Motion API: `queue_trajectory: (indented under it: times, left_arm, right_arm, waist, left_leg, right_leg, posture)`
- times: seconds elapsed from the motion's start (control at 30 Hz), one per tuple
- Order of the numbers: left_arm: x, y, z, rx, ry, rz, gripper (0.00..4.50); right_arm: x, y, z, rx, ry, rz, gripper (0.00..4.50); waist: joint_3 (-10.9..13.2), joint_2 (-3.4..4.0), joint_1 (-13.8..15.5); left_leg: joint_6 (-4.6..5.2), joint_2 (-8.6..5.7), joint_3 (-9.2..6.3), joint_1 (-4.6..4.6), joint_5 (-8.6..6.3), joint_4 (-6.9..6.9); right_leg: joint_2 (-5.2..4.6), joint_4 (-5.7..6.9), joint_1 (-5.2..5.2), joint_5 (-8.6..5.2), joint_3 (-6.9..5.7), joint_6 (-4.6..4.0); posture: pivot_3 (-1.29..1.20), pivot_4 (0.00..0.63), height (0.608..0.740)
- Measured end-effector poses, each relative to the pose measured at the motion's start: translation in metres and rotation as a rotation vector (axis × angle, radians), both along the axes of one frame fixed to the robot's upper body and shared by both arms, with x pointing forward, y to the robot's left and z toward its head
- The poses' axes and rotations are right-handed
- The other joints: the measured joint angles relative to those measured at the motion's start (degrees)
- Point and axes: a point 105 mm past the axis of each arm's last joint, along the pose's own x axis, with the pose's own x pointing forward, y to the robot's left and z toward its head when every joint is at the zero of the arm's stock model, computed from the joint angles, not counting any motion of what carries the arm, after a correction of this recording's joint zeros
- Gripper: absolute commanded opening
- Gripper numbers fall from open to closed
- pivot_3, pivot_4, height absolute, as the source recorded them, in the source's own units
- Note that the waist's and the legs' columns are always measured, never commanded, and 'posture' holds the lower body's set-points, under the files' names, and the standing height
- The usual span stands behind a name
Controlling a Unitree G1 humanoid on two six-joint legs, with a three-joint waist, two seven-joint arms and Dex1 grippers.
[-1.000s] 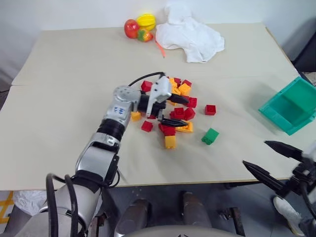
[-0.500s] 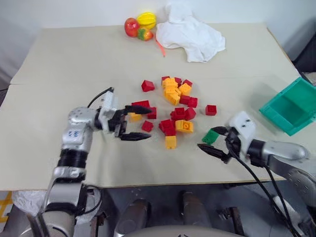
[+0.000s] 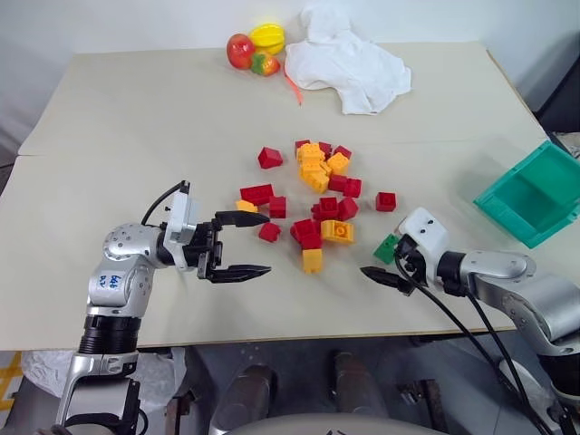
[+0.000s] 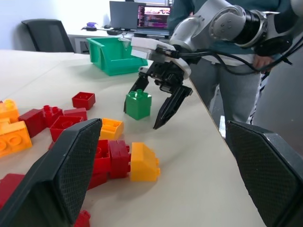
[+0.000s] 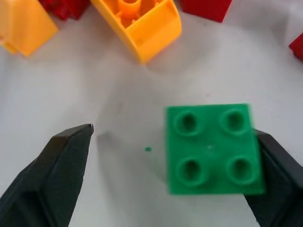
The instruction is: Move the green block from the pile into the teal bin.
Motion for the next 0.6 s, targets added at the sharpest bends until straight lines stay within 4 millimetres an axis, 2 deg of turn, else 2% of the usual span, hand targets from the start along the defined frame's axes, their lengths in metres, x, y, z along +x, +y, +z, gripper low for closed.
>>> queue_trajectory:
  times: [0.2, 0.23, 0.33, 0.43, 0.6]
  left_arm:
    - [-0.001, -0.001, -0.001, -0.006, 0.015, -0.012, 4.5]
    - [-0.002, -0.001, -0.001, -0.006, 0.016, -0.013, 4.5]
    - [-0.003, 0.001, -0.003, 0.004, 0.027, -0.018, 4.5]
    - [-0.004, -0.003, -0.004, 0.021, 0.03, -0.034, 4.5]
    - [0.006, -0.023, -0.003, 0.083, -0.033, -0.012, 4.5]
  right_arm:
    - [-0.001, 0.002, 0.002, 0.048, -0.022, -0.002, 1.64]
    - [-0.001, 0.002, 0.003, 0.054, -0.027, -0.002, 1.52]
    - [-0.005, 0.0, 0.011, 0.089, -0.05, -0.009, 1.55]
    - [-0.009, -0.006, 0.032, 0.124, -0.113, -0.054, 1.55]
    - [-0.007, -0.034, 0.059, 0.075, -0.213, -0.16, 1.55]
  waist:
    - [0.01, 0.01, 0.03]
    - [0.01, 0.02, 0.04]
    - [0.03, 0.04, 0.08]
    - [0.05, 0.09, 0.24]
    - [0.06, 0.09, 0.63]
  left_leg:
    - [0.0, 0.0, 0.01, 0.0, 0.0, 0.0]
    - [0.0, 0.0, 0.01, 0.0, 0.0, 0.0]
    - [0.0, 0.0, -0.01, -0.02, 0.0, -0.03]
    - [0.01, -0.03, 0.0, -0.02, 0.0, -0.02]
    - [0.01, -0.05, 0.01, -0.01, -0.01, -0.01]
  right_leg:
    - [0.0, -0.01, -0.01, 0.0, 0.01, 0.0]
    - [0.0, -0.01, -0.01, 0.0, 0.01, 0.0]
    - [0.0, -0.02, -0.01, 0.0, 0.0, 0.0]
    - [-0.03, -0.03, 0.0, 0.0, 0.02, 0.0]
    - [-0.03, -0.18, 0.0, 0.0, 0.02, 0.01]
  posture:
    - [0.0, 0.15, 0.74]
    - [0.0, 0.15, 0.74]
    - [0.0, 0.15, 0.74]
    - [0.0, 0.15, 0.74]
    - [0.0, 0.15, 0.74]
